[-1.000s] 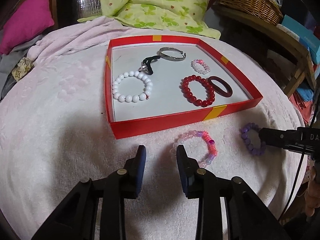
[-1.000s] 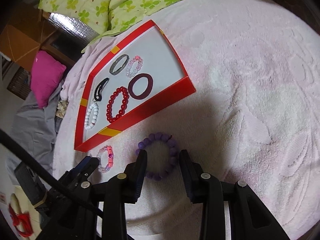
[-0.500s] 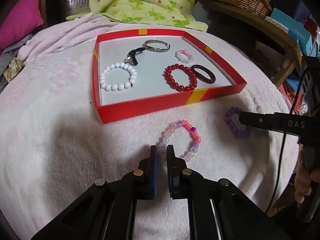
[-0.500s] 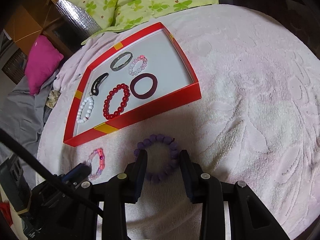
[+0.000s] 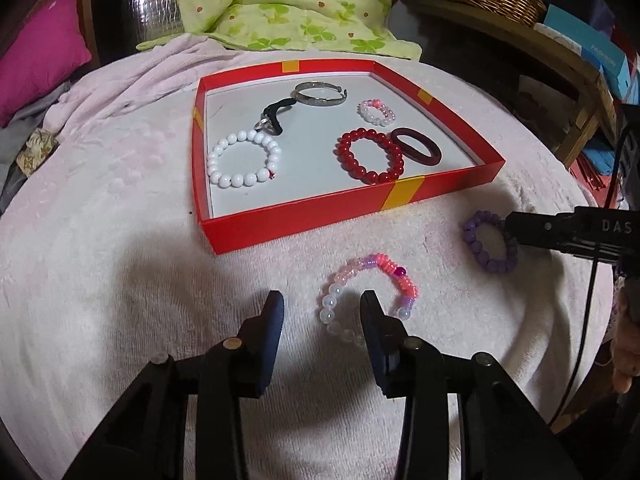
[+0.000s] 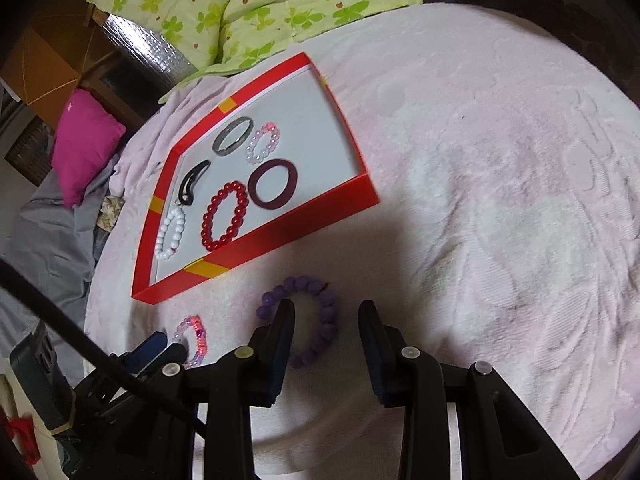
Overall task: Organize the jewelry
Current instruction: 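Close left tool on pink-and-white bracelet while right tool grasps purple bracelet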
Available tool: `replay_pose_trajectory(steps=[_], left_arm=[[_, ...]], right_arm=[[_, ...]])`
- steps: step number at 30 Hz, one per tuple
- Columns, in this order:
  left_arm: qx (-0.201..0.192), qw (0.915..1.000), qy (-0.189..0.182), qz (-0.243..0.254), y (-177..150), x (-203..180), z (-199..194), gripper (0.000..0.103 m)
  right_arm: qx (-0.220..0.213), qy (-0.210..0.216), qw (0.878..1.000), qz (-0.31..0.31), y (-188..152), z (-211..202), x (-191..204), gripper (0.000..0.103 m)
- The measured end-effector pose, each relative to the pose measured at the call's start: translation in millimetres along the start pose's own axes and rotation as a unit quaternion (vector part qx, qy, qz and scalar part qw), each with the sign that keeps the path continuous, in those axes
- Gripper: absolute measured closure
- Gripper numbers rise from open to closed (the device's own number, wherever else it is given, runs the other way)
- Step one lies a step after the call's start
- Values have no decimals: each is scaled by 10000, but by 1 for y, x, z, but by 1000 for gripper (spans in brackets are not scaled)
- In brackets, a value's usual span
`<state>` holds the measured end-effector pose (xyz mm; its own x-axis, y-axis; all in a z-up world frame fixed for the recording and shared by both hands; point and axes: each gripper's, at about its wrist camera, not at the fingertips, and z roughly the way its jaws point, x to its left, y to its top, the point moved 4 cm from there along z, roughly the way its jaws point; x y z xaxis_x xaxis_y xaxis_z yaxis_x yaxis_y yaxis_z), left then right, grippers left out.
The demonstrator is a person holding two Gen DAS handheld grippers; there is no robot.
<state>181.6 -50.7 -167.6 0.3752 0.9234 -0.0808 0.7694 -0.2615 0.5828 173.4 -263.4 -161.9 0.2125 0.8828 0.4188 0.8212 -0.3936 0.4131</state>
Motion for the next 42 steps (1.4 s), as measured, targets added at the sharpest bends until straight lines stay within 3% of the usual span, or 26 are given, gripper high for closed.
replay_pose_trajectory(steps=[6, 11, 14, 17, 20, 29, 35, 37, 39, 40, 41, 42], left_arm=[[12, 10000, -78, -1, 1, -1, 2, 91], [1, 9999, -108, 99, -2, -4, -1, 93], [-6, 9999, -112, 86, -4, -3, -3, 94], [-37, 9999, -131, 38, -4, -1, -6, 95], [-99, 9998, -196, -30, -2, 2, -12, 95], [-392, 9982, -439, -137, -2, 11, -42, 95], [-217, 9992, -325, -108, -8, 16, -33, 95], [-149, 9993, -312, -153, -10, 18, -29, 95], [-119, 9994, -293, -173, -10, 19, -27, 95], [-117, 9994, -287, -173, -10, 19, -27, 95], [-116, 9994, -286, -168, -11, 19, -27, 95], [-114, 9994, -284, -163, -10, 19, -27, 95]], right_arm=[[-30, -120, 9997, -204, -1, 2, 7, 66], [-61, -522, 9959, -734, -5, 10, 20, 68], [-160, -945, 9878, -1228, -8, 12, 28, 83], [-244, -1107, 9820, -1509, -11, 12, 35, 89], [-325, -1055, 9813, -1575, -13, 9, 39, 91], [-482, -322, 9882, -1419, -9, -2, 52, 91], [-277, -331, 9880, -1486, -13, 1, 56, 91], [-173, -390, 9879, -1488, -12, 4, 55, 84], [-141, -481, 9872, -1513, -13, 6, 54, 64], [-121, -529, 9865, -1546, -14, 6, 55, 43], [-147, -545, 9853, -1610, -16, 5, 57, 35], [-192, -521, 9836, -1717, -18, 3, 60, 35]])
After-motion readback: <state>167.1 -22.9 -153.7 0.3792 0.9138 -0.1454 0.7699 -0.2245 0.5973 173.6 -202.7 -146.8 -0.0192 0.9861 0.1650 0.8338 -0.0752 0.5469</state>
